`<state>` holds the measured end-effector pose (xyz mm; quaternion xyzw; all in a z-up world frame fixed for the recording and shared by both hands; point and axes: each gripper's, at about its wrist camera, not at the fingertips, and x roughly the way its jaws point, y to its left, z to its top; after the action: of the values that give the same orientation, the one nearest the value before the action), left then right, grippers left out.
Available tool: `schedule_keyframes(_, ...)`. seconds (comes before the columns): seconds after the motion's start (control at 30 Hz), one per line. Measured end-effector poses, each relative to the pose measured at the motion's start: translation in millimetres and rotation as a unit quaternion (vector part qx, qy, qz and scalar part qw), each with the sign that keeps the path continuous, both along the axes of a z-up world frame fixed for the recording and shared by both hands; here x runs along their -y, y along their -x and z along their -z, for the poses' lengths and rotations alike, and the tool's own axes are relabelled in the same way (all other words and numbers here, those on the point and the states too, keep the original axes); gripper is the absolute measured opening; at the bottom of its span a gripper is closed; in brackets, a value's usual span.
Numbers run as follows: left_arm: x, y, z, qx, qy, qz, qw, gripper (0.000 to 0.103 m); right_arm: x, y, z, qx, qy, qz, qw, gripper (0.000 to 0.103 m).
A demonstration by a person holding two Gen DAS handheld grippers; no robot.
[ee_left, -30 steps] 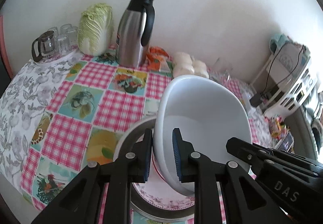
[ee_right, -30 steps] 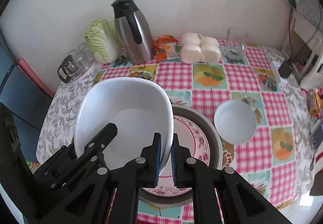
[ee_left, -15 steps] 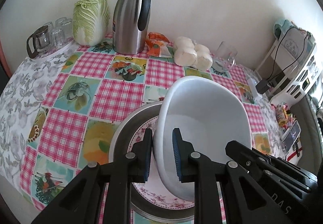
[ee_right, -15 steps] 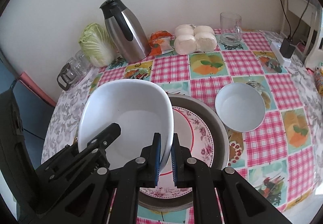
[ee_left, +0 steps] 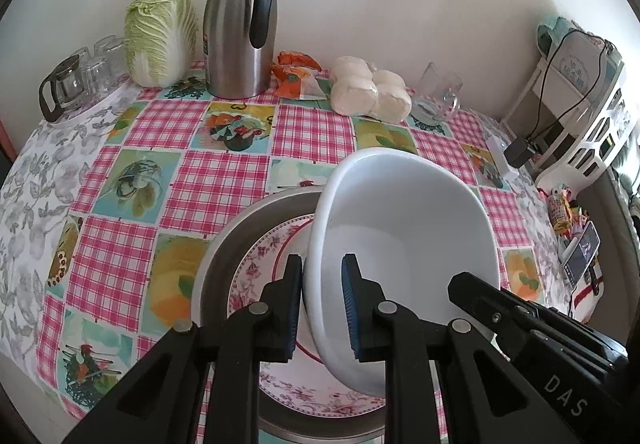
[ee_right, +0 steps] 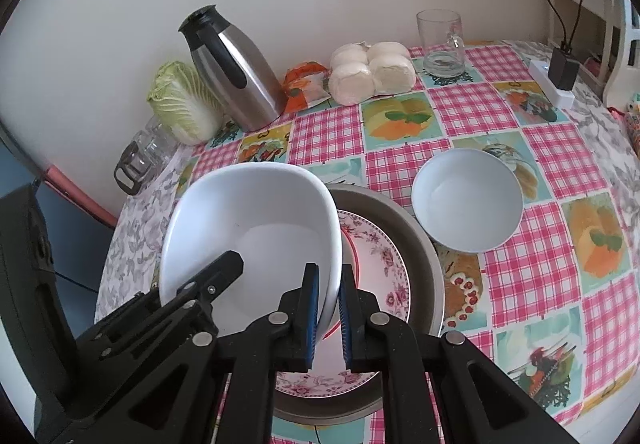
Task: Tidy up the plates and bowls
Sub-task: 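Carry the white square bowl over the basin and lower it onto the red-rimmed bowl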
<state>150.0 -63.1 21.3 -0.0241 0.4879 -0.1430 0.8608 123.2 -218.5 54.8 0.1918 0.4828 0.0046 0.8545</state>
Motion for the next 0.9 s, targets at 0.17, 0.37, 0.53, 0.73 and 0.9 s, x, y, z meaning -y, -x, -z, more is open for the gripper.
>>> schedule_keyframes(0.17, 1, -1, 4, -0.005, -0.006, -0.002, 1.0, 0.021, 1, -1, 5, -0.005, -0.006, -0.001, 1.0, 0.012)
schedule_keyframes(0.37, 3, -3, 7, -0.011, -0.013, -0.001, 0.9998, 0.021, 2, -3, 9, -0.012, -0.01, -0.001, 1.0, 0.012)
schedule_keyframes(0.53, 3, -5, 10, -0.017, -0.018, -0.001, 0.9997, 0.021, 3, -5, 13, -0.019, -0.014, -0.001, 1.0, 0.012)
schedule_keyframes(0.73, 5, -6, 12, -0.021, -0.026, 0.0, 0.9995, 0.021, 4, -6, 17, -0.024, -0.016, -0.002, 1.0, 0.012)
schedule_keyframes(0.9, 6, -6, 15, -0.025, -0.03, 0.0, 0.9992, 0.021, 4, -8, 20, -0.028, -0.018, -0.002, 0.999, 0.012)
